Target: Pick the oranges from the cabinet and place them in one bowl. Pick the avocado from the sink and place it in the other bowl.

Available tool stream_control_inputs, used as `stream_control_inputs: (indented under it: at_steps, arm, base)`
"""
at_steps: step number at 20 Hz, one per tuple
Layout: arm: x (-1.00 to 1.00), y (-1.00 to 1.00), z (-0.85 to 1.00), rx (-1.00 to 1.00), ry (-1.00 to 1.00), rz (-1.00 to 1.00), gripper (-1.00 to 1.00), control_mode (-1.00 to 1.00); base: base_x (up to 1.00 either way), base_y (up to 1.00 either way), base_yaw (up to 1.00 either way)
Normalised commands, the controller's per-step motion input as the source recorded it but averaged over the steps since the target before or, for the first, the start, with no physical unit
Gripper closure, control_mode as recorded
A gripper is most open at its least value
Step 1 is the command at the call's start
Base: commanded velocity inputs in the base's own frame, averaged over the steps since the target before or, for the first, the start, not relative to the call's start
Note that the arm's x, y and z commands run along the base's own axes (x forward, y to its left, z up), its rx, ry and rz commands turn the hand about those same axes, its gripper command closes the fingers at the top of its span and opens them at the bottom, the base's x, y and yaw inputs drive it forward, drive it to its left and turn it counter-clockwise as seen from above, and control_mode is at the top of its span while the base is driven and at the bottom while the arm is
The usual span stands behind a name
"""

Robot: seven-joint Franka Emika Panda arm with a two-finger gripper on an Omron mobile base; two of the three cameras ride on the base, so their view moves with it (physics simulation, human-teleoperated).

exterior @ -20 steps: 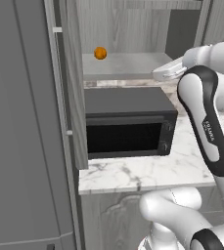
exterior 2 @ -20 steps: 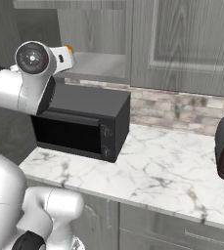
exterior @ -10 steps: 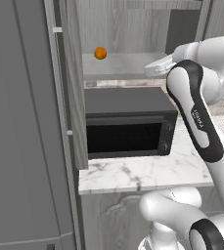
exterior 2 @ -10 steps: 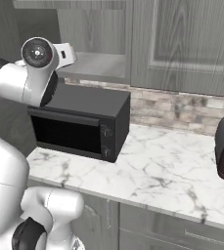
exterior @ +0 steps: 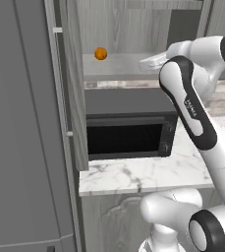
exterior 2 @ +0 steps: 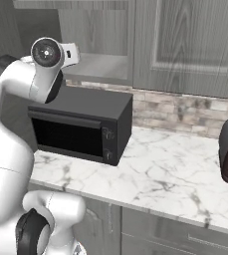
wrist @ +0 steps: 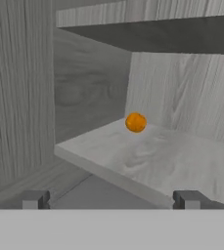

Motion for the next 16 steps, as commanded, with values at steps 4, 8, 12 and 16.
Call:
stream_control_inputs:
  at_steps: [4,8,12,16]
  arm:
    - [0.30,0.07,0.00,0.12,0.00,0.00,-1.00,-1.00]
    - [0.35,0.08,0.00,0.07,0.00,0.00,-1.00,-1.00]
    - [0.35,0.12,0.00,0.00,0.00,0.00,-1.00,-1.00]
    - [0.36,0.08,0.00,0.00,0.00,0.00,-1.00,-1.00]
  base:
    - [0.00,0.00,0.00]
    - [0.00,0.00,0.00]
    - [0.00,0.00,0.00]
    - [0.00,0.00,0.00]
